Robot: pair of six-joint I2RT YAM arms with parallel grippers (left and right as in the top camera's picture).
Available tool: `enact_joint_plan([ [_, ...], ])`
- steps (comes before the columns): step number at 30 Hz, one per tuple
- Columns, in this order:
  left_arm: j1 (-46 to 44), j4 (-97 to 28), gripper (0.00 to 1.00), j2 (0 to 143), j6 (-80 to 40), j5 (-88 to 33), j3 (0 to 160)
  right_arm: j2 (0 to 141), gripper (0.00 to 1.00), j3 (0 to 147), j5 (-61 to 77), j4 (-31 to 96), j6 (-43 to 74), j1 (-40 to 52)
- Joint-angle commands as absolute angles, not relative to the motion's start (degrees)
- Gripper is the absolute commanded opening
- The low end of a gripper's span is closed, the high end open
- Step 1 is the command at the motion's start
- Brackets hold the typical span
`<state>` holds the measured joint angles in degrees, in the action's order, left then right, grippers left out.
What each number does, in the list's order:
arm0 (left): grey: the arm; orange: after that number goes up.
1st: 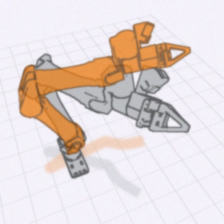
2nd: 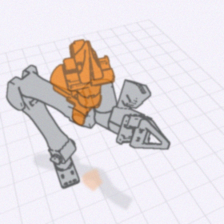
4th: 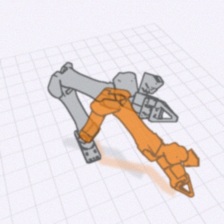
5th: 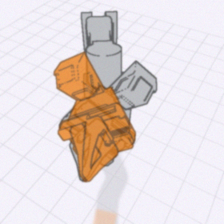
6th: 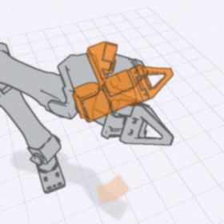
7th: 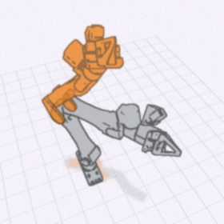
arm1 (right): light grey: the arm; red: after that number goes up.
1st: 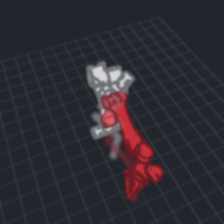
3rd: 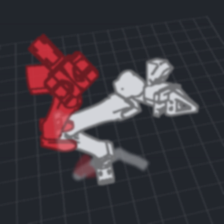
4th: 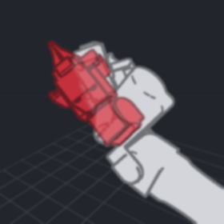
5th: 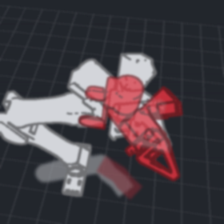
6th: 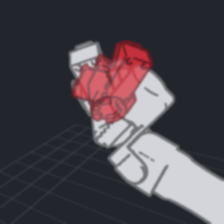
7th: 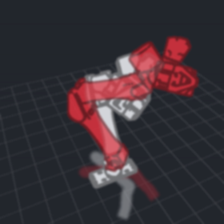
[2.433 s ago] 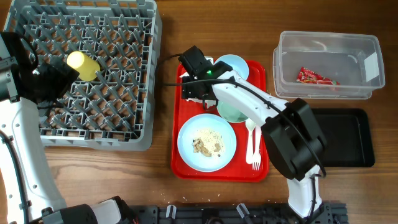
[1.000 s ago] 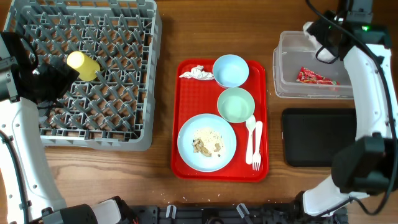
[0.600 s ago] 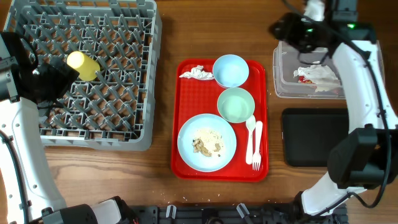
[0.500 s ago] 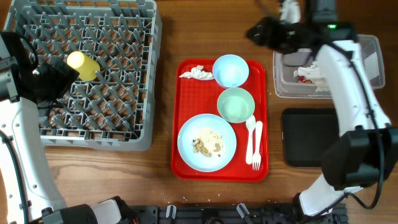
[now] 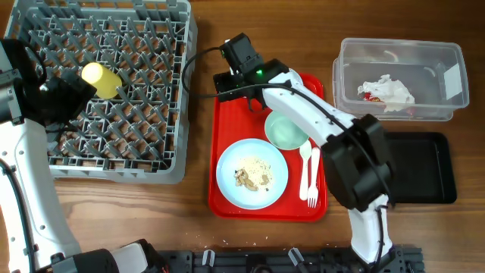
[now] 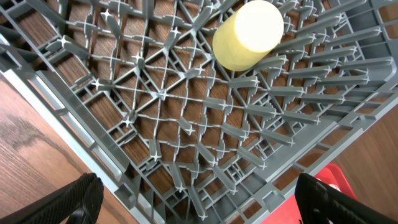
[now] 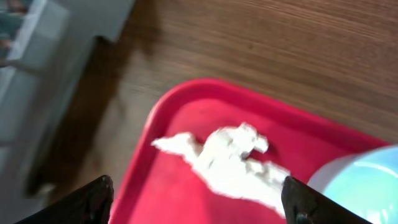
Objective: Sort waste into correct bins and load items into the dishwasher rack
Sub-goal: 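Grasp the remaining napkin piece with the right gripper and drop it in the bin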
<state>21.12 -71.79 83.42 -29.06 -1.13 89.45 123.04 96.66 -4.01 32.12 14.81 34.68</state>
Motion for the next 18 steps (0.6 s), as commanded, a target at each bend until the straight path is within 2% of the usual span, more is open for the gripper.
enact_joint_plan([
  [1,21.4,-71.6,1.0,83.4,-29.4,-0.5,89.5,126.0,0.84,96.6,-6.6,30.3,13.5,34.4],
  [3,21.4,-71.6,1.0,83.4,-29.4,-0.6,89.5,127.1,0.8,96.6,-6.6,29.9,13.5,34.4],
  [9,21.4,-71.6,1.0,83.4,-29.4,-0.6,89.5,130.7,0.76,96.6,-6.6,30.6,13.7,34.4],
  [11,21.4,-71.6,1.0,83.4,-29.4,-0.5,89.5,130.9,0.68,96.6,-6.5,31.4,13.8,34.5],
  [12,21.4,-71.6,1.0,83.4,-29.4,-0.6,89.5,130.9,0.59,96.6,-6.3,32.0,14.0,34.5],
  [14,21.4,-71.6,1.0,83.4,-29.4,-0.6,89.5,130.3,0.17,96.7,-6.4,33.6,14.2,34.5],
  [15,21.4,-71.6,1.0,83.4,-29.4,-0.6,89.5,129.8,0.08,96.7,-6.4,34.2,14.2,34.5],
  [16,21.4,-71.6,1.0,83.4,-29.4,-0.6,89.5,129.1,0.04,96.7,-6.4,34.8,14.4,34.5],
  [18,21.4,-71.6,1.0,83.4,-29.4,-0.6,89.5,126.6,0.04,96.7,-6.4,35.7,15.8,34.5],
])
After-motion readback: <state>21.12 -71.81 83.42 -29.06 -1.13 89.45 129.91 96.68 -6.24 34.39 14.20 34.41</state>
